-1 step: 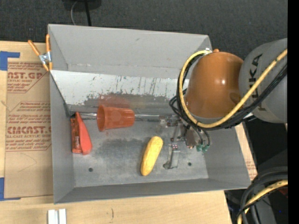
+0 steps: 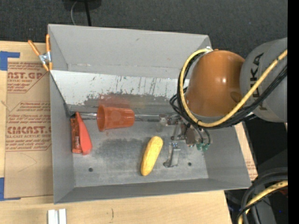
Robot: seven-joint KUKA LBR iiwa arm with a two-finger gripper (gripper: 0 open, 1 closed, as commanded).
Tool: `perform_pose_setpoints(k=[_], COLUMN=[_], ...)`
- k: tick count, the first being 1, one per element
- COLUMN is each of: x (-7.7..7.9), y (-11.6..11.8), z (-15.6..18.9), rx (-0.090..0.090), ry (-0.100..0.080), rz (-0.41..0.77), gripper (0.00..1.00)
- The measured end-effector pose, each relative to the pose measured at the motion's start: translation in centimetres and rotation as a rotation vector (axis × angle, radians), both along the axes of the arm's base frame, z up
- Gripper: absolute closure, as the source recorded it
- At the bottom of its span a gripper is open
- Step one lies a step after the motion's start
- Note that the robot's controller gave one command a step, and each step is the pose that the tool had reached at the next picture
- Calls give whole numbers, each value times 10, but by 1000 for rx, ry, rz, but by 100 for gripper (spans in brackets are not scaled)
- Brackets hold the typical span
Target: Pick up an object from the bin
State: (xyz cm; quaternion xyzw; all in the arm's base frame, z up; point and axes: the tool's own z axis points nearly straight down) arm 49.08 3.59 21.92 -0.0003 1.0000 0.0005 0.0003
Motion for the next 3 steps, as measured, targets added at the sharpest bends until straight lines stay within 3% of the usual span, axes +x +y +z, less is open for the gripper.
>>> perform_pose_setpoints(k=[1, 2, 3], x=[10, 11, 14], y=[-2, 4, -5], z=[-41, -83, -104], rx=[1, 0, 0], ry=[-7, 0, -3], rz=[-10, 59, 137], gripper=[0, 0, 0])
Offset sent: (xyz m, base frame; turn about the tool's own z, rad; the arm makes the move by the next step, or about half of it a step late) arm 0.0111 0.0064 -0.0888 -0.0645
